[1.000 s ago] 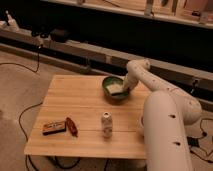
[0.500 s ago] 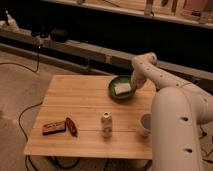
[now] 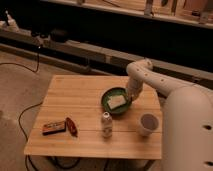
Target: Drag the ceramic bowl in a circle
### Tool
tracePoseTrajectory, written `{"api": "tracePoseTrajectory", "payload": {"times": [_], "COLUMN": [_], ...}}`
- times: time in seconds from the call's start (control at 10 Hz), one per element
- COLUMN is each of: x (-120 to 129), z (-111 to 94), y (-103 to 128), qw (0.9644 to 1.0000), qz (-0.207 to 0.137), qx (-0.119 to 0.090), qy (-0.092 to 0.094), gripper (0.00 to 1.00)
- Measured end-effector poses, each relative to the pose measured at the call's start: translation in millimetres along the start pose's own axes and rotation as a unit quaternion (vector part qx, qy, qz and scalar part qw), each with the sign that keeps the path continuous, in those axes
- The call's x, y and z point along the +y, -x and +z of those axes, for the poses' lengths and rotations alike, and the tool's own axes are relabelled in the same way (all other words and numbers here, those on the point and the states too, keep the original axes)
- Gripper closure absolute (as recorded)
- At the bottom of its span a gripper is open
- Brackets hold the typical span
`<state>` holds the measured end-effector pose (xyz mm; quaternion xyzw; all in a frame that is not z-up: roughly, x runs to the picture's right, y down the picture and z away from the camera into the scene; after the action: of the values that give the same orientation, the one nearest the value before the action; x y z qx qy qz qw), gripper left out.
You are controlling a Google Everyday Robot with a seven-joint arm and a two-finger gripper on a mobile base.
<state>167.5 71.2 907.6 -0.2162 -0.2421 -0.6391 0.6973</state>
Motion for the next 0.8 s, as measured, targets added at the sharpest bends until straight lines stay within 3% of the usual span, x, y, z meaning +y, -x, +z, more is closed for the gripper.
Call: {"api": "tracePoseTrajectory", "payload": {"times": [0.4,0.6,0.8], "x": [-46,-48,-31], "z": [18,20,18], "y": [-34,-58,-76], "qw": [0.9989,0.9979,0.9975], "qz": [-0.015,-0.010,0.005], "qx": [0.021,0.041,0.058], "qy": [-0.040,-0.048,-0.041], "gripper": [0.78,0.78,0.78]}}
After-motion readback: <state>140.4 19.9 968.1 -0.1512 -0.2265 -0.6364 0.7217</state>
